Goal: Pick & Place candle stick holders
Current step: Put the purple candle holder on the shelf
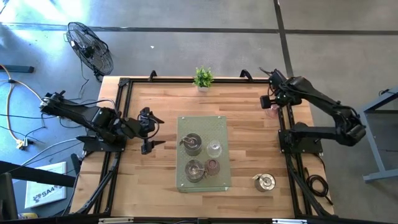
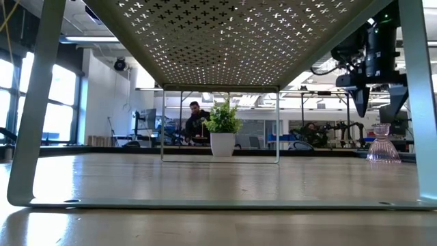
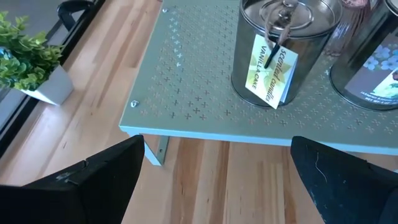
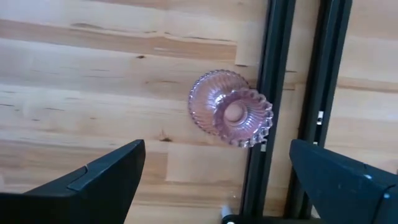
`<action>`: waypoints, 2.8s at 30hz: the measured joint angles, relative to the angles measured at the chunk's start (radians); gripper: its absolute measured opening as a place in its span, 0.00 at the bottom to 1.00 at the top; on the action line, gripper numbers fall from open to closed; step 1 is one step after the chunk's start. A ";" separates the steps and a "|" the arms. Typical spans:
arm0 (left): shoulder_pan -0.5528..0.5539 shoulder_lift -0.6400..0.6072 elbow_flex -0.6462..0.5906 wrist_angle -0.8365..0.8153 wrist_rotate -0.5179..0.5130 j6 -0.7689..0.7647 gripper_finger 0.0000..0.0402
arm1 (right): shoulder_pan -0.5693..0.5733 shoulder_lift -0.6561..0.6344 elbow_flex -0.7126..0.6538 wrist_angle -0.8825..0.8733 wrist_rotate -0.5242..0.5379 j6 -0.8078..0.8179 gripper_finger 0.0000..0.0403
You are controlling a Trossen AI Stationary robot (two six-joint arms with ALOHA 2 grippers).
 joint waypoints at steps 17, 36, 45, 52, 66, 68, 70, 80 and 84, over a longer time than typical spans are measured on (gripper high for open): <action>0.000 0.000 0.000 -0.002 0.000 0.018 0.99 | -0.049 0.000 -0.093 0.150 -0.040 -0.073 0.98; 0.000 0.001 0.000 -0.002 -0.001 0.015 0.99 | -0.049 0.000 -0.093 0.186 -0.036 -0.104 0.98; 0.000 0.001 0.000 -0.003 0.035 0.015 0.99 | -0.049 0.000 -0.093 0.189 -0.036 -0.092 0.98; 0.000 0.001 0.000 -0.006 0.052 0.016 0.99 | -0.049 0.000 -0.093 0.210 -0.036 -0.093 0.98; 0.000 0.001 0.000 -0.010 0.052 0.026 0.99 | -0.046 0.000 -0.093 0.235 0.041 -0.089 0.98; 0.000 0.001 0.000 -0.011 0.052 0.026 0.99 | -0.045 0.000 -0.093 0.234 0.040 -0.060 0.98; 0.000 0.001 0.000 -0.010 0.052 0.026 0.99 | -0.045 0.000 -0.093 0.233 0.031 -0.042 0.98; 0.000 0.001 0.000 -0.016 0.051 0.026 0.99 | -0.045 0.000 -0.093 0.217 -0.066 -0.042 0.98; 0.000 0.001 0.000 -0.018 0.051 0.026 0.99 | -0.045 0.000 -0.093 0.211 -0.066 -0.042 0.98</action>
